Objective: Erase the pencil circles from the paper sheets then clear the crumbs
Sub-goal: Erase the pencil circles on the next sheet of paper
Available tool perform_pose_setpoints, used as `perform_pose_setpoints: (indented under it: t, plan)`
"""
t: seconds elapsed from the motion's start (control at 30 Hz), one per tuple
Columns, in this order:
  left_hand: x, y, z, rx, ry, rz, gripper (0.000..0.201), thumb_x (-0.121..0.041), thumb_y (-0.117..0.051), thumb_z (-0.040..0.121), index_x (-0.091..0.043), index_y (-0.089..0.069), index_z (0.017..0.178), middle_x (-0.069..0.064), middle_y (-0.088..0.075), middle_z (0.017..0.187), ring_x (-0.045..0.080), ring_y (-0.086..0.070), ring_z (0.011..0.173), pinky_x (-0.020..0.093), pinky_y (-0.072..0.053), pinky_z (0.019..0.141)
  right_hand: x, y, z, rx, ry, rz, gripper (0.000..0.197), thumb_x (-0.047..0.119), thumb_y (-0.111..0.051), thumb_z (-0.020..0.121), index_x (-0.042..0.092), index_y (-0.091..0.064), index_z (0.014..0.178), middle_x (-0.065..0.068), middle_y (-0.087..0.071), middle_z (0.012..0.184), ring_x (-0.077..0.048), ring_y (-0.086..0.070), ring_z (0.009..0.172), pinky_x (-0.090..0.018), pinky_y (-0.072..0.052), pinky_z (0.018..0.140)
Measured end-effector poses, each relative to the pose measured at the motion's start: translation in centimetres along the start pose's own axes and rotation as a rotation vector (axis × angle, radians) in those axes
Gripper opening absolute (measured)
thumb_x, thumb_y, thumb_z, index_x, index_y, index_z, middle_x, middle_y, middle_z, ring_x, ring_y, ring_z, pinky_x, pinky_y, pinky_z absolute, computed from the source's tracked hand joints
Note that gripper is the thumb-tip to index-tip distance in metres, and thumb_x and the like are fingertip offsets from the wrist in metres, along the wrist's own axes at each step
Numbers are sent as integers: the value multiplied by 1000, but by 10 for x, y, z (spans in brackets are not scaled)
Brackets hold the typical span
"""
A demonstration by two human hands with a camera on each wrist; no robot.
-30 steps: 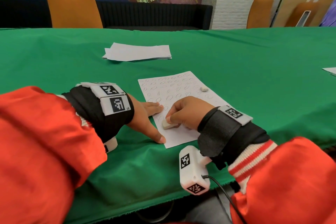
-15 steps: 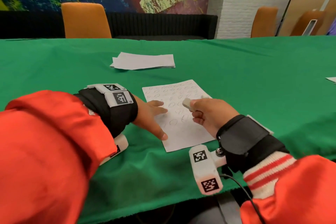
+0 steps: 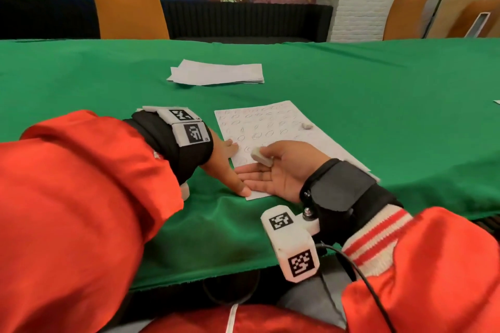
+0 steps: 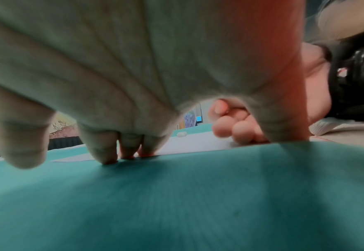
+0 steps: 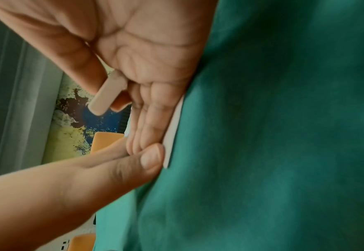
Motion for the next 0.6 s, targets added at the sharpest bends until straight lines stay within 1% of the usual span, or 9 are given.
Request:
perform_pose_setpoints:
  t: [0.07, 0.13, 0.2, 0.27, 0.37, 0.43, 0.5, 0.57, 0.6]
  plan:
    - [0, 0, 1, -9, 2, 9, 112, -79, -47, 74, -20, 9, 151, -6, 11, 159, 18, -10, 146, 33, -11, 117, 2, 2, 2, -33, -6, 1, 27, 14, -29, 99, 4, -46, 80, -26, -60, 93, -29, -61, 84, -31, -56, 69]
    - [0, 0, 1, -13, -1, -9, 111, -77, -48, 74, -20, 8, 152, -6, 9, 159, 17, -11, 146, 33, -11, 116, 15, 19, 5, -206, 81, 69, 24, 11, -31, 99, 3, -50, 87, -25, -59, 108, -32, -61, 97, -33, -51, 80]
    - [-1, 1, 0, -15, -1, -33, 111, -75, -51, 75, -21, 7, 152, -6, 8, 159, 16, -11, 146, 33, -10, 116, 34, 44, 1, -433, 251, 161, 25, 5, -35, 98, 1, -51, 116, -21, -51, 132, -31, -53, 120, -35, -45, 96]
    - [-1, 2, 0, -20, 2, -38, 110, -75, -51, 75, -21, 5, 152, -7, 6, 159, 16, -12, 146, 32, -11, 115, 37, 44, -6, -391, 271, 290, 35, 2, -34, 98, 6, -47, 130, -16, -48, 136, -26, -50, 124, -33, -42, 103]
    - [2, 2, 4, -20, -8, -54, 114, -77, -52, 72, -19, 5, 152, -5, 7, 160, 15, -9, 146, 33, -10, 117, 13, 4, -6, -70, 71, 224, 25, 11, -32, 99, 4, -52, 86, -28, -55, 119, -31, -59, 95, -34, -51, 81]
    - [3, 0, 5, -11, -2, -48, 117, -79, -53, 69, -20, 6, 152, -5, 8, 159, 15, -8, 146, 34, -10, 118, -2, -4, -3, -34, 6, 152, 28, 11, -31, 99, 3, -48, 77, -30, -54, 110, -32, -57, 93, -36, -49, 82]
    - [2, 0, 4, -12, -3, -38, 116, -78, -53, 70, -21, 5, 152, -6, 7, 159, 15, -9, 146, 34, -10, 117, 3, 3, 3, -115, 39, 142, 26, 10, -31, 99, 1, -50, 83, -25, -56, 100, -29, -58, 88, -36, -48, 79]
    - [0, 1, 2, -21, -9, -50, 114, -75, -55, 71, -21, 4, 153, -6, 5, 160, 16, -11, 146, 33, -11, 116, 21, 27, 4, -315, 173, 164, 23, 8, -34, 98, -3, -52, 108, -14, -54, 88, -24, -57, 80, -34, -50, 75]
    - [0, 1, 2, -24, -8, -60, 114, -74, -56, 72, -21, 3, 153, -6, 4, 160, 17, -13, 146, 33, -11, 115, 31, 41, 2, -428, 246, 181, 29, 6, -36, 98, -4, -48, 122, -9, -51, 84, -23, -56, 83, -34, -50, 80]
Point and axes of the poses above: each hand's wrist, its own z-axis towards the middle knuckle, its own y-axis out of the back of the hand, x = y × z, the point moved 7 cm from there along z, towards the middle knuckle
